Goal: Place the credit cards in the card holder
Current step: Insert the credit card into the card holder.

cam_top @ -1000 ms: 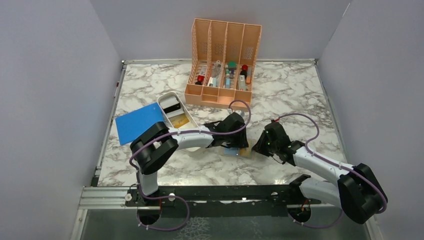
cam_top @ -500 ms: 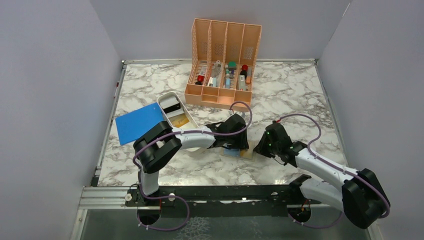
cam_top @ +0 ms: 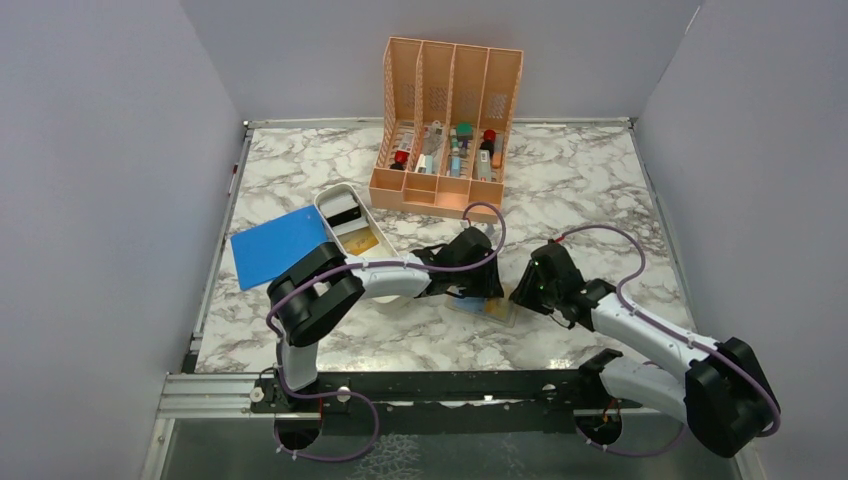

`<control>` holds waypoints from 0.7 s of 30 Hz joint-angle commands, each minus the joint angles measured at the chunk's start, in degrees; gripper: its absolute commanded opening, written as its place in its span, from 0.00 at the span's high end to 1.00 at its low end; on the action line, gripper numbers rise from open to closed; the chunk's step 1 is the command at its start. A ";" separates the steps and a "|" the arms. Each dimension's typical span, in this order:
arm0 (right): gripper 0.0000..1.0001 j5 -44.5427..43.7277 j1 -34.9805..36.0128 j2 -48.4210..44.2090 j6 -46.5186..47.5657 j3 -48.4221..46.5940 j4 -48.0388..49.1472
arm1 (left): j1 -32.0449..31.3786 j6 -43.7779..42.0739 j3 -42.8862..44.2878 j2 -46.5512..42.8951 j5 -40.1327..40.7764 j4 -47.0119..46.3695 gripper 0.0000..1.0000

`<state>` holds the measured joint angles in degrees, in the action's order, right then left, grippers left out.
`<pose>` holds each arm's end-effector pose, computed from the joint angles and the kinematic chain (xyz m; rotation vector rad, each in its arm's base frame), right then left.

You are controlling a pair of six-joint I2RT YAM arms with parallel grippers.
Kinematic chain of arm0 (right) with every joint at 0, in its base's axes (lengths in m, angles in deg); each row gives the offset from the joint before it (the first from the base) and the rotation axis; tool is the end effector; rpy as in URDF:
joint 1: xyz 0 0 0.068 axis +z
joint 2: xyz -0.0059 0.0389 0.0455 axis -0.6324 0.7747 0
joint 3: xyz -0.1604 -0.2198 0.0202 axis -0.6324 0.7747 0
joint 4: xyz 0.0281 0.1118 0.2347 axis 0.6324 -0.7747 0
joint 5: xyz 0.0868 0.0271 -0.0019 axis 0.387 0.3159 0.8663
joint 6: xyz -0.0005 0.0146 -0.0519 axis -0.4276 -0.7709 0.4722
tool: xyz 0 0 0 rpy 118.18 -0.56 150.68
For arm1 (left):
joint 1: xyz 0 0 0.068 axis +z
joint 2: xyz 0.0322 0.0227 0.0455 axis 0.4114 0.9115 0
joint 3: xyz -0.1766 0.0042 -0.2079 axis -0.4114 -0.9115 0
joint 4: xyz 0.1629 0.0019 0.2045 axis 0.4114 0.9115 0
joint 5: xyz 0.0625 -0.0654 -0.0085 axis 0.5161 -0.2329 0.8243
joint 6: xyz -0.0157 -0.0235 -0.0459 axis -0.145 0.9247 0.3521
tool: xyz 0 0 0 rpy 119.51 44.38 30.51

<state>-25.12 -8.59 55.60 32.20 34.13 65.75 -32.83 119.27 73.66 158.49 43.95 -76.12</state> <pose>0.1632 0.0923 0.1623 0.4244 2.5225 0.4212 0.2087 -0.3316 0.1631 0.2485 2.5648 -0.9953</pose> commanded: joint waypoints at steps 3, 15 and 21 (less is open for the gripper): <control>0.61 -0.94 0.04 1.48 -1.29 -0.96 -2.74 | -0.36 1.21 -0.37 0.97 -1.37 -1.85 0.59; 0.78 -5.95 0.04 3.61 0.30 0.54 -0.20 | 0.56 0.76 -2.68 1.06 0.95 0.13 0.61; 0.96 -6.45 0.04 4.94 1.72 0.59 5.06 | 0.84 0.17 -2.86 0.72 0.50 0.16 0.61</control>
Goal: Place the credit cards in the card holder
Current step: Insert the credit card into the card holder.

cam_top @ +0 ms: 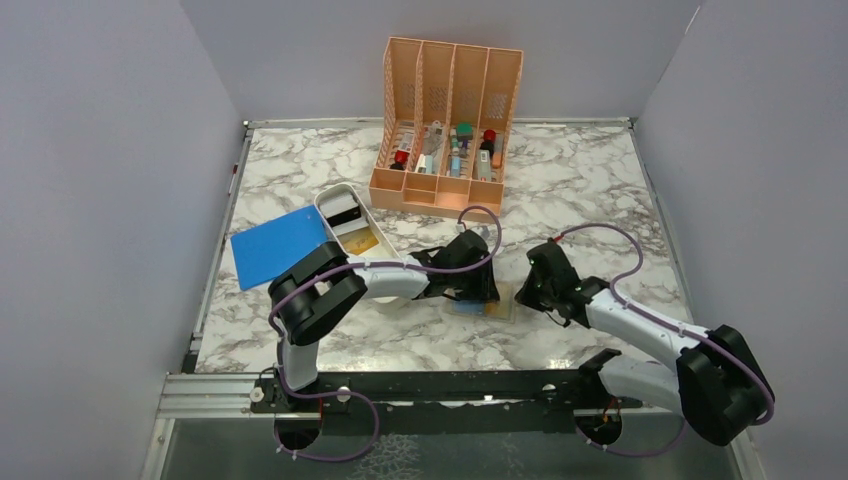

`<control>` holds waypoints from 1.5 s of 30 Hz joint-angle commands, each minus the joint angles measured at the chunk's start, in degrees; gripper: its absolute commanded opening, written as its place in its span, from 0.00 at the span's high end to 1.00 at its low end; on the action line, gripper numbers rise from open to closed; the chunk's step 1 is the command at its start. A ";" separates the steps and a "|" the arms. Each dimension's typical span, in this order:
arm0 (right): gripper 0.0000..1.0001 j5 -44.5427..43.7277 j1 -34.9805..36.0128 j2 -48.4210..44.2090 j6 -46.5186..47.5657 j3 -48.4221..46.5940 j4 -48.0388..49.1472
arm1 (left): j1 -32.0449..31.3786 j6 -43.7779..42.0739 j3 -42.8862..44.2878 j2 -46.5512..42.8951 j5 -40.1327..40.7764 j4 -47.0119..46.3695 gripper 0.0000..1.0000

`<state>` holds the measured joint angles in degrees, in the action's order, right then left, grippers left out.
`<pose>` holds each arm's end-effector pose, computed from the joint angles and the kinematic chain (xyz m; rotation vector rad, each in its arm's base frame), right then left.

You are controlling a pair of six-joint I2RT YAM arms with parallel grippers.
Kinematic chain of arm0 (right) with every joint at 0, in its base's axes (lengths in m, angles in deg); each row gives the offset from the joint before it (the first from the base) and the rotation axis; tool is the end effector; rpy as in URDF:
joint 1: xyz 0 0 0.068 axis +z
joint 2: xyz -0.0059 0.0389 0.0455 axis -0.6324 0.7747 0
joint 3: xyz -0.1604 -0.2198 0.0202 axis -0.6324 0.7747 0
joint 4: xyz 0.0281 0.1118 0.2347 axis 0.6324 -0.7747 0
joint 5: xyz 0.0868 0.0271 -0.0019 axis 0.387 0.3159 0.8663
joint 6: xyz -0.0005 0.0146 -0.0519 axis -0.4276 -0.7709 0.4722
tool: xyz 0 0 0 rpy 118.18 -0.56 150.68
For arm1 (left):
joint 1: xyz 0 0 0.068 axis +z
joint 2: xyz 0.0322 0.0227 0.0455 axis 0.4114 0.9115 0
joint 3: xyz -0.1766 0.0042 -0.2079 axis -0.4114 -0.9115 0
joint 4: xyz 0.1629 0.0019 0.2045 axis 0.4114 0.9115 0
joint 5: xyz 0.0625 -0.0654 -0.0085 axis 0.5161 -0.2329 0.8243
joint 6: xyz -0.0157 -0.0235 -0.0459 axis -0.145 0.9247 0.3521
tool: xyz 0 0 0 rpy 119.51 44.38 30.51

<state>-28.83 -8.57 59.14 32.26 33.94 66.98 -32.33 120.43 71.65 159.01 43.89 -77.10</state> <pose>0.1688 0.0930 0.1544 0.4454 2.5213 0.3238 0.2085 -0.3251 0.1509 0.2115 2.5972 -0.9769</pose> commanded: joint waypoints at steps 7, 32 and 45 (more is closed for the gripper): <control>0.99 1.01 0.02 -3.66 2.02 2.84 10.95 | 1.25 -1.86 2.10 -0.05 -0.64 2.50 0.61; 0.99 16.54 -2.44 -17.77 -10.16 7.20 13.45 | 2.48 -4.23 -0.36 2.13 2.73 4.13 0.61; 0.42 6.02 -2.44 -4.58 1.02 -6.96 -12.19 | 2.45 -3.26 0.75 0.70 0.69 2.85 0.61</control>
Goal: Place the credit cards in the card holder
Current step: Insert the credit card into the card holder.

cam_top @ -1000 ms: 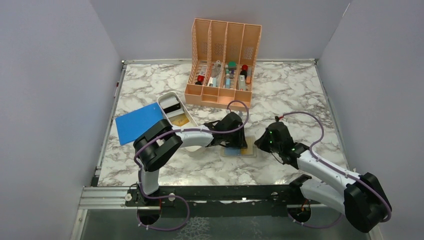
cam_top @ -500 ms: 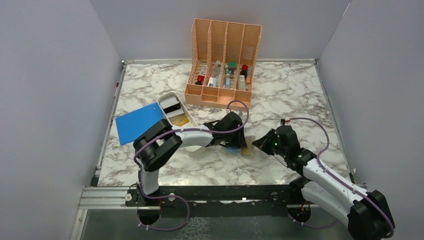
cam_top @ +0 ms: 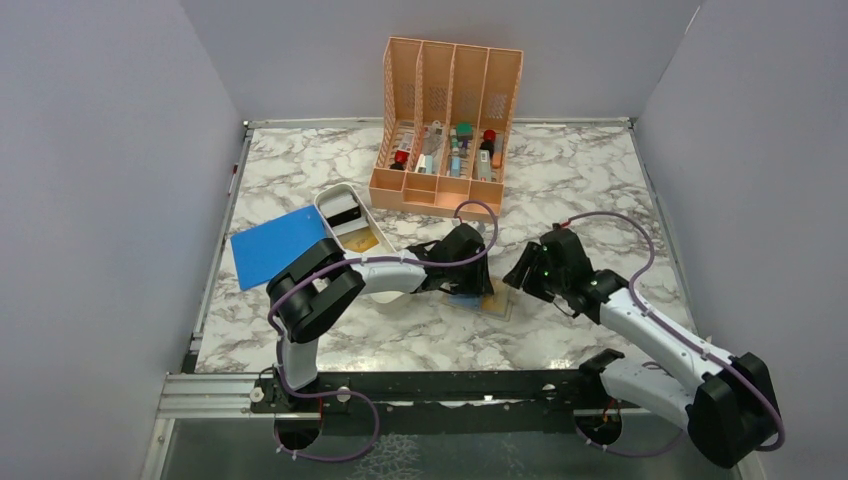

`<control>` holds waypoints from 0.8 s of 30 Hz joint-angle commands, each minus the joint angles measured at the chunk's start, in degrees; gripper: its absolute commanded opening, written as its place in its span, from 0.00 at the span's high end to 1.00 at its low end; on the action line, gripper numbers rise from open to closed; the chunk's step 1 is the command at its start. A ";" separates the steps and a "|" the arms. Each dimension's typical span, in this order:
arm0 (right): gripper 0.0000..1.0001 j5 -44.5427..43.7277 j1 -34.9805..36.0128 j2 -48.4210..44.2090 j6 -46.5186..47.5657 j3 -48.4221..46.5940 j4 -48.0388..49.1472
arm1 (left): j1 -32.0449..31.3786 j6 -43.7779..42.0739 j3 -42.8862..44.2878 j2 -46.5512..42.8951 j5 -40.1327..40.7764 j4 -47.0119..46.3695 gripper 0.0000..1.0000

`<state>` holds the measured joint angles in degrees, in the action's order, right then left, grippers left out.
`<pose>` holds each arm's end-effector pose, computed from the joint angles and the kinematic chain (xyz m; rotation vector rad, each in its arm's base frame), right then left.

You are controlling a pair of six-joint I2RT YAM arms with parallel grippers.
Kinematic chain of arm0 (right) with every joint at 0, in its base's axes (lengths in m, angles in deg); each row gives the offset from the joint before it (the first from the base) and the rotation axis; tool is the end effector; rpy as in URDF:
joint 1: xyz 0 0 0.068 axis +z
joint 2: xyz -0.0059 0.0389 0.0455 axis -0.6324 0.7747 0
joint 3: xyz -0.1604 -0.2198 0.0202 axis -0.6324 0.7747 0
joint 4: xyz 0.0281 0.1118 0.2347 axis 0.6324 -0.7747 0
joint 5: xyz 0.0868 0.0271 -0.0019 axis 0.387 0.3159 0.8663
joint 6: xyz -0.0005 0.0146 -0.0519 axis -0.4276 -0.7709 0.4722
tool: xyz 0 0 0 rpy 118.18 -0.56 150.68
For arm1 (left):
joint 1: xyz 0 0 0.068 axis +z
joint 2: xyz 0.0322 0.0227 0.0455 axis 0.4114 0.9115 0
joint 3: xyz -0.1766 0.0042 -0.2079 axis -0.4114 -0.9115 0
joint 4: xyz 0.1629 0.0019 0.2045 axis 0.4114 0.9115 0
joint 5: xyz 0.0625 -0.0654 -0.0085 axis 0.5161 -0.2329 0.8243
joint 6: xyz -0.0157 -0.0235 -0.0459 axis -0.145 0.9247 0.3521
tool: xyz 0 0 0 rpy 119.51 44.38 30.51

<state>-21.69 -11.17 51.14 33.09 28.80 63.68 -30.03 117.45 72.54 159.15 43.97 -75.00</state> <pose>0.1716 0.0896 0.2020 0.4231 2.4153 0.5545 0.2217 -0.3169 0.1516 0.2238 2.5958 -0.9236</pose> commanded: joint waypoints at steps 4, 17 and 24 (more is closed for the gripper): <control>0.41 -0.88 0.15 4.91 -4.06 -1.65 -9.62 | 0.18 0.87 0.34 -1.56 -1.63 -0.92 0.61; 0.55 1.92 0.16 10.28 0.55 -0.26 -0.85 | 3.80 -3.84 3.21 -10.76 1.33 5.47 0.61; 0.54 8.20 0.16 7.44 5.36 0.26 2.13 | 7.73 -8.62 2.69 -14.26 1.21 9.85 0.61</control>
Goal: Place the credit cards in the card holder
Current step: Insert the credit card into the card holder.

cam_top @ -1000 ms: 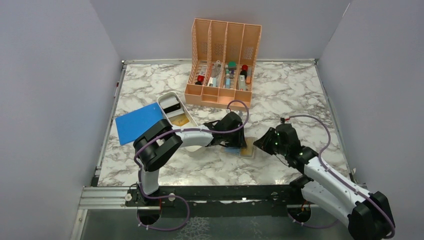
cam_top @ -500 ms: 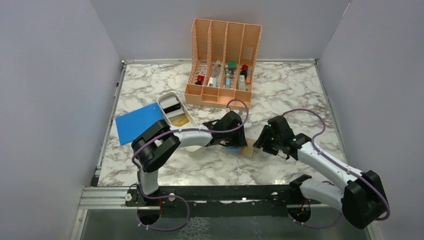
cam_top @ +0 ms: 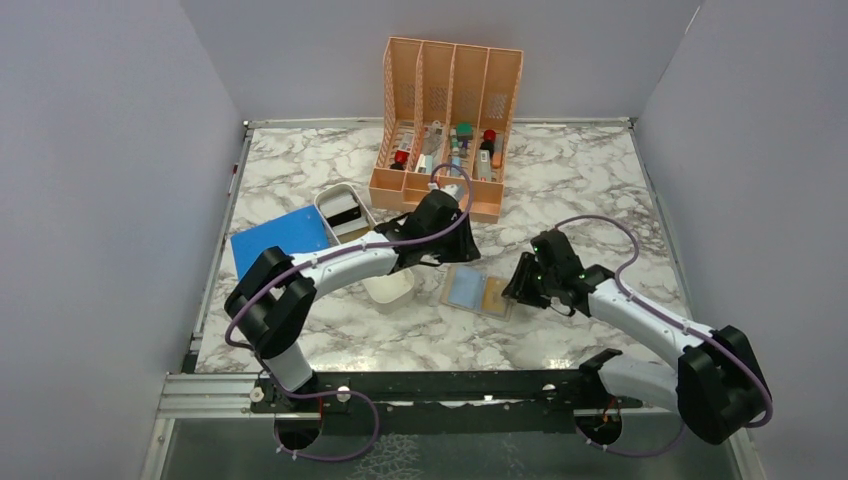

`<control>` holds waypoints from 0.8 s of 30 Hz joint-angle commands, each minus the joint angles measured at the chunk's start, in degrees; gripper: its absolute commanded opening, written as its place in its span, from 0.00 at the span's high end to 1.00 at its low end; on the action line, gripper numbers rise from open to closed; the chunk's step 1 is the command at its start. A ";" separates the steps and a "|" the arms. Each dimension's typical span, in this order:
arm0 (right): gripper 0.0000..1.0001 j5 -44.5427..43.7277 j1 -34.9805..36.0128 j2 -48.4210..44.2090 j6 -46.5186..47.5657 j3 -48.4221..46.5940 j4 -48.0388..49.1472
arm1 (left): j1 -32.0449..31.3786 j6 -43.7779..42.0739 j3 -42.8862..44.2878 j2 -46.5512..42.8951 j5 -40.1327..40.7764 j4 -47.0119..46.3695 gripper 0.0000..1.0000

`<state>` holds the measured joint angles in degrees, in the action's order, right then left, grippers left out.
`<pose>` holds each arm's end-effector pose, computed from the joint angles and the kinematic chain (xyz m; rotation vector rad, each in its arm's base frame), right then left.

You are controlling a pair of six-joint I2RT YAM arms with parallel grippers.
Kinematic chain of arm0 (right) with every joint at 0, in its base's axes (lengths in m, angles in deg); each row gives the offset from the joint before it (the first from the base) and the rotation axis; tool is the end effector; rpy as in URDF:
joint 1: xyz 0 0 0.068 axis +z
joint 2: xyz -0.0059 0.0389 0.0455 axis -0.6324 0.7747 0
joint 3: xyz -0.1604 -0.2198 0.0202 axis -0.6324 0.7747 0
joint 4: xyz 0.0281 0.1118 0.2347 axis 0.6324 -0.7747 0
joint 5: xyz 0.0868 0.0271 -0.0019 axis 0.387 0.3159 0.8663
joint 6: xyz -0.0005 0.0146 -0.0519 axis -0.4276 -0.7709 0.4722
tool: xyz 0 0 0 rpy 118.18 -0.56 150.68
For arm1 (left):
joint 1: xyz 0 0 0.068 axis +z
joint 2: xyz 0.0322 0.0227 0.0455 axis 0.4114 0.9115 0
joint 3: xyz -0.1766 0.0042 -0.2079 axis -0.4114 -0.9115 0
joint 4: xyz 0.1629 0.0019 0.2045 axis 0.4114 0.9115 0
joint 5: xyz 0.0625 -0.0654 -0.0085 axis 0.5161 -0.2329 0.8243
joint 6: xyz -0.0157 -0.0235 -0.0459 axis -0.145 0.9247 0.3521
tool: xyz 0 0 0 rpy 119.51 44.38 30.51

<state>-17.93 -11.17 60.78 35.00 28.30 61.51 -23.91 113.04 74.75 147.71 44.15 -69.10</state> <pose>0.1798 0.0966 0.1719 0.3831 2.6291 0.4813 0.2438 -0.2796 0.2271 0.1838 2.4244 -0.9510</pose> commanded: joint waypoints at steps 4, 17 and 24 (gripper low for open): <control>0.51 7.59 0.16 -1.19 4.59 1.20 6.46 | 2.06 -9.48 3.87 -3.74 1.38 9.73 0.60; 0.65 4.25 0.12 6.97 10.93 2.46 12.68 | -1.57 -9.02 3.73 1.00 -2.27 9.04 0.61; 0.70 3.11 0.07 6.61 11.46 4.64 14.72 | -3.47 -8.77 4.91 6.30 -0.27 8.71 0.57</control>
<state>-10.23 -11.08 66.20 44.15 31.09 76.09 -27.00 104.01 78.27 152.02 43.58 -59.68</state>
